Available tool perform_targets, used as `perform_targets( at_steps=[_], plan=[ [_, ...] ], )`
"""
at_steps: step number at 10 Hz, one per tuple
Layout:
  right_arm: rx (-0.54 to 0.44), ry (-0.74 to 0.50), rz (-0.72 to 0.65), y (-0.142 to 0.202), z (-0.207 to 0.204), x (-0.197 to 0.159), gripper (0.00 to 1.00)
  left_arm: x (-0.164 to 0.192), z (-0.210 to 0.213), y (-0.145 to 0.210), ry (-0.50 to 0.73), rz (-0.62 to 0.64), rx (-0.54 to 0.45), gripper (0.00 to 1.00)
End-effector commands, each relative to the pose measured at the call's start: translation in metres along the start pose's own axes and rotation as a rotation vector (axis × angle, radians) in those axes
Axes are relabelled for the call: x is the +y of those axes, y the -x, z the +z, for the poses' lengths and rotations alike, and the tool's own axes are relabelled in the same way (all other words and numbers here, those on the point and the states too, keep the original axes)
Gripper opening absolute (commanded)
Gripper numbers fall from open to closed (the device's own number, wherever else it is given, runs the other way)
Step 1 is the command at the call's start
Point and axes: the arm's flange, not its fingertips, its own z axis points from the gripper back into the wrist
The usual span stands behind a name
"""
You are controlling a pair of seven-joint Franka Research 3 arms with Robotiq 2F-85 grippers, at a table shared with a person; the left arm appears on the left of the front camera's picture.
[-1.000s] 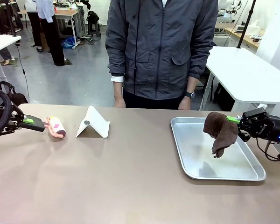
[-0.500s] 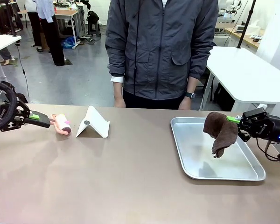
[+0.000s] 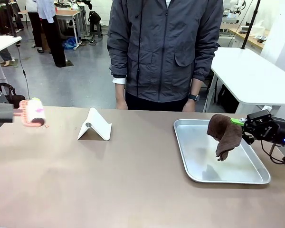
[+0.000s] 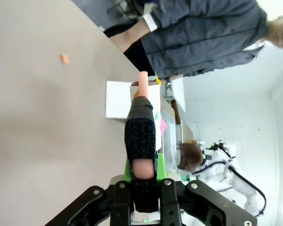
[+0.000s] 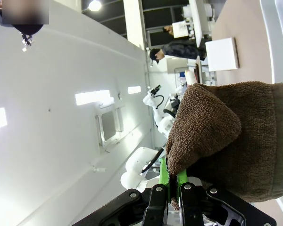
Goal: Clean the surface of the table.
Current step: Clean the area not pointed to by the person.
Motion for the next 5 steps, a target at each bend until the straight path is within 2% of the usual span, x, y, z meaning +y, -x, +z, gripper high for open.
perform_targets(
  at_steps=[1,3,5],
  plan=[
    [-0.003,-0.008,0.009,-0.001,-0.002,0.004,0.07,0.044,0.034,0.055,0.044,0.001,0.011,0.2],
    [-0.003,-0.008,0.009,-0.001,-0.002,0.004,0.07,0.088,0.055,0.071,0.082,0.091,-0.035,0.2],
    [-0.003,-0.008,0.009,-0.001,-0.002,0.004,0.07,0.113,0.057,0.075,0.09,0.175,-0.115,0.2]
  ],
)
